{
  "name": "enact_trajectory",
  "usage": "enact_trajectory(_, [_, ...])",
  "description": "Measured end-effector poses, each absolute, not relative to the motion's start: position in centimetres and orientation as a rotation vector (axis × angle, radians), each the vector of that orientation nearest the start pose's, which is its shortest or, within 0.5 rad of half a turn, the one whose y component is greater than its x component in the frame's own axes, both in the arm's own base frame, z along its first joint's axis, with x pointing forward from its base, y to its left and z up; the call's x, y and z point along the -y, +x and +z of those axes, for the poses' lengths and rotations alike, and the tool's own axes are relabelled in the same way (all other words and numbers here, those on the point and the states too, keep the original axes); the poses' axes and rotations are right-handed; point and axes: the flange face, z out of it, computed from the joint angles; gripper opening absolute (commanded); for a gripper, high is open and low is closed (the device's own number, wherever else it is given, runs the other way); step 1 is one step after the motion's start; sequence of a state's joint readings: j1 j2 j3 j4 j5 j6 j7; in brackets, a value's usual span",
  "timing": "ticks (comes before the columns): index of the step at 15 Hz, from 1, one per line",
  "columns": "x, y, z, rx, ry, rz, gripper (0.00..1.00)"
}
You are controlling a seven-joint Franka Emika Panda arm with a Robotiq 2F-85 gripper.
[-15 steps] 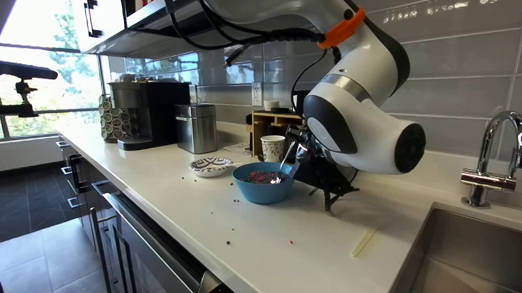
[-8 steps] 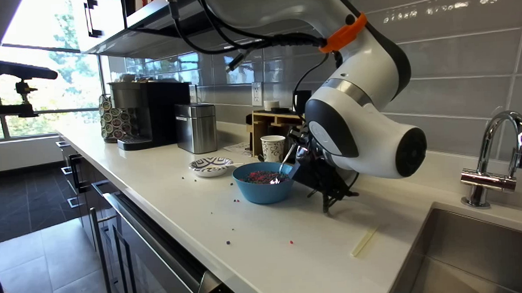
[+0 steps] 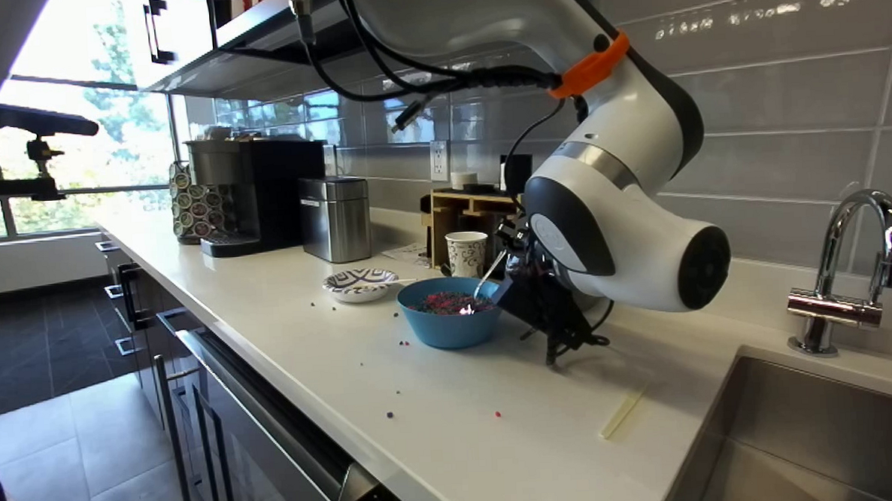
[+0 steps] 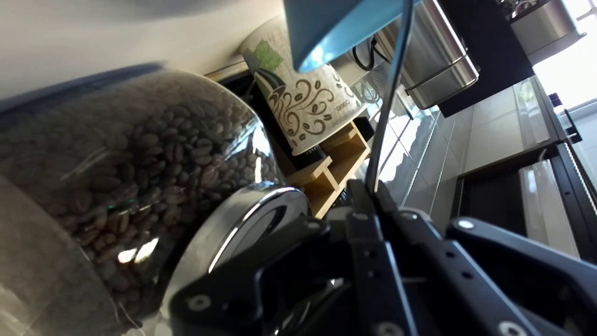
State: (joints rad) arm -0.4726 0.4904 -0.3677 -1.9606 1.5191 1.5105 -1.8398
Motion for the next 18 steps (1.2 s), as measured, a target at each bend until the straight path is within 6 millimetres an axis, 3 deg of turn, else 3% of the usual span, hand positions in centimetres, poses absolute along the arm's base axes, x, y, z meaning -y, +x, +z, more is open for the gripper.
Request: enact_trajectory(18, [36.1, 47.9, 26.6, 0.030, -1.814, -1.208, 0.00])
